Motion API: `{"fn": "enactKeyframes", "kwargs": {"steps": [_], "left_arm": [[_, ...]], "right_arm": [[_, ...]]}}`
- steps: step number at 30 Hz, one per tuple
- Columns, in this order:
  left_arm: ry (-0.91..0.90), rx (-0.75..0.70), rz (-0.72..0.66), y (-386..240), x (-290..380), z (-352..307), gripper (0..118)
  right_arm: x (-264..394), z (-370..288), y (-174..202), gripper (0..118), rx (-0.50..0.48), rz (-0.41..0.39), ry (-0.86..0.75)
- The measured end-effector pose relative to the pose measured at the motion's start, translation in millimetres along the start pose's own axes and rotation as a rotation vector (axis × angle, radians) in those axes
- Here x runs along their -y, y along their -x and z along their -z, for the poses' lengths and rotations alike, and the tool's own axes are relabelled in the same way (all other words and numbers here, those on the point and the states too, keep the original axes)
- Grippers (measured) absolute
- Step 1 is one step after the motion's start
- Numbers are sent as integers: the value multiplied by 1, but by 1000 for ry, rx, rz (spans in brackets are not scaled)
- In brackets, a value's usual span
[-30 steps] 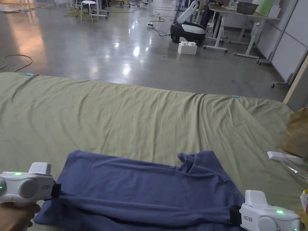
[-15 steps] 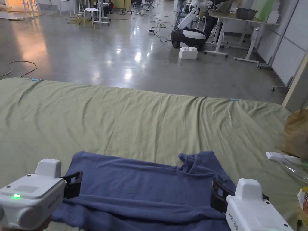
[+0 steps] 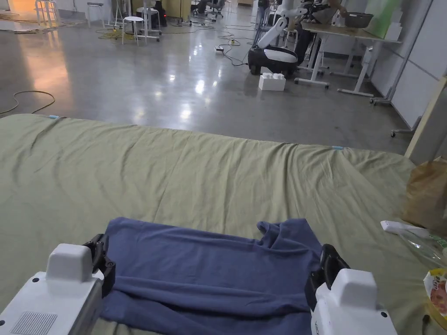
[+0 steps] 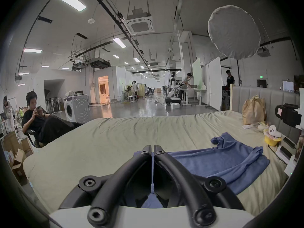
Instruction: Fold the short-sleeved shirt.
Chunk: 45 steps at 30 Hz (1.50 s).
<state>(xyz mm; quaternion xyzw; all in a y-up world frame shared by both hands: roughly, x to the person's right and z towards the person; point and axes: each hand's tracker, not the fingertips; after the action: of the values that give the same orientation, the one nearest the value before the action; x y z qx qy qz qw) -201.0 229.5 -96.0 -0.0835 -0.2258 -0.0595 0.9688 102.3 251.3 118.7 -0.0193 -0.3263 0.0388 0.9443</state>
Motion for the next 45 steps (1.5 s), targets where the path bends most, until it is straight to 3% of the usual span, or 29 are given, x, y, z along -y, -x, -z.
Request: {"fn": "enactKeyframes", "kwargs": {"steps": [8, 16, 18, 21, 22, 26, 31, 32, 36, 39, 42, 43, 45], "left_arm": [[106, -11, -35, 27, 20, 5, 1], [485, -16, -59, 76, 50, 79, 2], [572, 6, -64, 84, 57, 102, 16], [737, 58, -82, 90, 68, 129, 71], [766, 51, -69, 85, 64, 130, 73], [831, 52, -21, 78, 71, 146, 73], [1041, 67, -18, 76, 98, 157, 73], [913, 51, -40, 75, 89, 154, 74], [929, 61, 0, 72, 90, 146, 69], [924, 74, 20, 80, 103, 160, 56], [934, 96, 10, 74, 101, 159, 30], [932, 100, 23, 73, 100, 160, 15], [925, 132, 32, 70, 102, 161, 7]], "right_arm": [[3, 1, -5, 0, 0, 8, 20], [17, 5, -9, 0, -11, 1, 95], [21, 5, -9, 0, -11, -1, 113], [25, 6, -10, 0, -9, -4, 137], [26, 6, -10, 1, -9, -4, 148], [33, 7, -14, 0, -2, 6, 184], [41, 9, -18, 1, 6, 14, 222], [42, 10, -19, 0, 7, 16, 228], [48, 11, -22, 1, 10, 34, 259], [52, 13, -24, 1, 9, 48, 282], [55, 14, -27, 1, 13, 62, 303], [56, 14, -28, 1, 14, 69, 311], [59, 15, -33, 1, 20, 73, 334]]}}
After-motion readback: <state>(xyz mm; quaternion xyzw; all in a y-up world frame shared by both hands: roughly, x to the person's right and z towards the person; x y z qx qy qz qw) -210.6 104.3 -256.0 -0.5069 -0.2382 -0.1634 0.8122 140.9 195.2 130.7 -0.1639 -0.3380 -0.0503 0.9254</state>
